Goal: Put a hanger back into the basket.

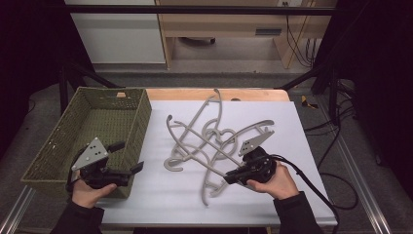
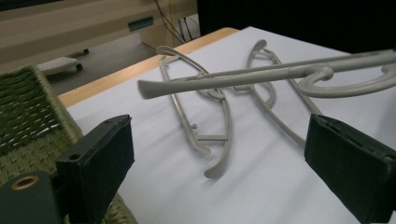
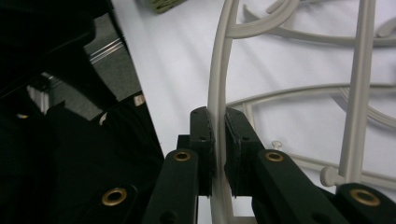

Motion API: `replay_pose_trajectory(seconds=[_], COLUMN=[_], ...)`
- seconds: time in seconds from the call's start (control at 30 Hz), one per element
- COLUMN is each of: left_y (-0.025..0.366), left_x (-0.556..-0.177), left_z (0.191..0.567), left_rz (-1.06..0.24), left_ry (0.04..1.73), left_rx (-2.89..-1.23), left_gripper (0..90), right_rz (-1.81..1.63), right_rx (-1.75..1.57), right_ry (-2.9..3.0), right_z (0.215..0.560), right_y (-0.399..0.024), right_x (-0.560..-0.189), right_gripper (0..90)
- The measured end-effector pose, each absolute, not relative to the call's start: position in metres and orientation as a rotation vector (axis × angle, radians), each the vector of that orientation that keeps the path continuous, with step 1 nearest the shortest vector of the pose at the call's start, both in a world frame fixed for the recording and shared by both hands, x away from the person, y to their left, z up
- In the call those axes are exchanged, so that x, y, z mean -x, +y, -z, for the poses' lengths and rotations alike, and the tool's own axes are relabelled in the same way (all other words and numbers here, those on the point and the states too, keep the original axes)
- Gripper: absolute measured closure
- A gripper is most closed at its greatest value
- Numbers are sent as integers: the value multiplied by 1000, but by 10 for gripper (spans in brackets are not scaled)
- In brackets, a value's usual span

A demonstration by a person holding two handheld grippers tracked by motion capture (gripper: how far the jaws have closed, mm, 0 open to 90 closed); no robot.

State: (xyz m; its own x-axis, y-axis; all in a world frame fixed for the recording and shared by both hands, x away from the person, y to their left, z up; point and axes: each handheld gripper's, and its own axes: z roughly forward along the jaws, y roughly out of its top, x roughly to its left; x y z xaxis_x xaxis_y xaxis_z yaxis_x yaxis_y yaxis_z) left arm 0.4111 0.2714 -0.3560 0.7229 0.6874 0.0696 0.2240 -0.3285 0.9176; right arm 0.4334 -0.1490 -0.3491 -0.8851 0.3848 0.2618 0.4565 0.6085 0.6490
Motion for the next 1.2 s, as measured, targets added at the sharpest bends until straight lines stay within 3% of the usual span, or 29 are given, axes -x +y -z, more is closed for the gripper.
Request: replay_pose_trajectory(seconds=[0.43,0.7,0.87,1.2], left_y=[240,217,203,195], left_x=[-411,-416,-416,-418], left_z=[346,348,356,368], left_rz=[-618,-723,-780,-767], left_ry=[406,212,90,-12], left_rx=[-2168,-2347,-2404,-2394], left_gripper=[88,162,256,565], right_rz=[1134,1128,1111,1086], right_rx=[501,441,410,360], right_ry=[-2703,-2678,-2664,-2648], right_z=[346,343,343,346], right_y=[-146,-148,-147,-146], right_x=[-436,-432,-430,-429], right_gripper=[828,828,827,827])
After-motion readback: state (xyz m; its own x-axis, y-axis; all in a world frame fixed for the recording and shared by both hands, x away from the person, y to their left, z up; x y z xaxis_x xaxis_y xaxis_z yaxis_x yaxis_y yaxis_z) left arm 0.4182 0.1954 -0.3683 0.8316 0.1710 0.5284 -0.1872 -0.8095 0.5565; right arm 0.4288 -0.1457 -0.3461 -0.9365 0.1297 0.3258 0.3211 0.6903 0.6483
